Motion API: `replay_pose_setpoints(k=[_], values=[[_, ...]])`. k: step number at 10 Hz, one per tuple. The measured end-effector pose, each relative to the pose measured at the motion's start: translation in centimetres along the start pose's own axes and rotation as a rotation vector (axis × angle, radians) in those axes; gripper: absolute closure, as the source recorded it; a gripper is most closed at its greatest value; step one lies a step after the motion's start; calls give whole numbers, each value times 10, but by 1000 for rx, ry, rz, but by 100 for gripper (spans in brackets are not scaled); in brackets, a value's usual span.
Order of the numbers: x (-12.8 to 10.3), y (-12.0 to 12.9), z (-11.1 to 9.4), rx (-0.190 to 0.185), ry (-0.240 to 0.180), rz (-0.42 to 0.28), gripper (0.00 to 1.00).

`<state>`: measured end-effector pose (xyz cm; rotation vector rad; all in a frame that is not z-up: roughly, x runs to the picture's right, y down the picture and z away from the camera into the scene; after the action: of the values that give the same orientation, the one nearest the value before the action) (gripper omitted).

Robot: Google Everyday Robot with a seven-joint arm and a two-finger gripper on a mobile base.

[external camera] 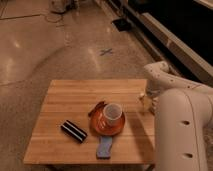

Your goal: Stand the bottle upright

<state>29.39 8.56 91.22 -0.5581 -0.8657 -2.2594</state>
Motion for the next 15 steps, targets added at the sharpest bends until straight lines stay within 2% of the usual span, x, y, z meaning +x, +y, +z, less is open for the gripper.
replay_pose_setpoints(k=[3, 5, 6, 7, 8, 10, 11, 14, 15], values=[[11, 7, 3, -63, -86, -92, 20], [16, 18, 7, -131, -160, -164, 20], [19, 21, 8, -157, -183, -192, 20], [26, 23, 8, -190, -204, -228, 27], [33, 22, 7, -208, -209, -248, 36], [44, 16, 4, -213, -180, -237, 54], [50, 8, 0, -197, -151, -215, 67], [52, 2, -13, -165, -95, -157, 95], [54, 0, -20, -154, -71, -140, 100]])
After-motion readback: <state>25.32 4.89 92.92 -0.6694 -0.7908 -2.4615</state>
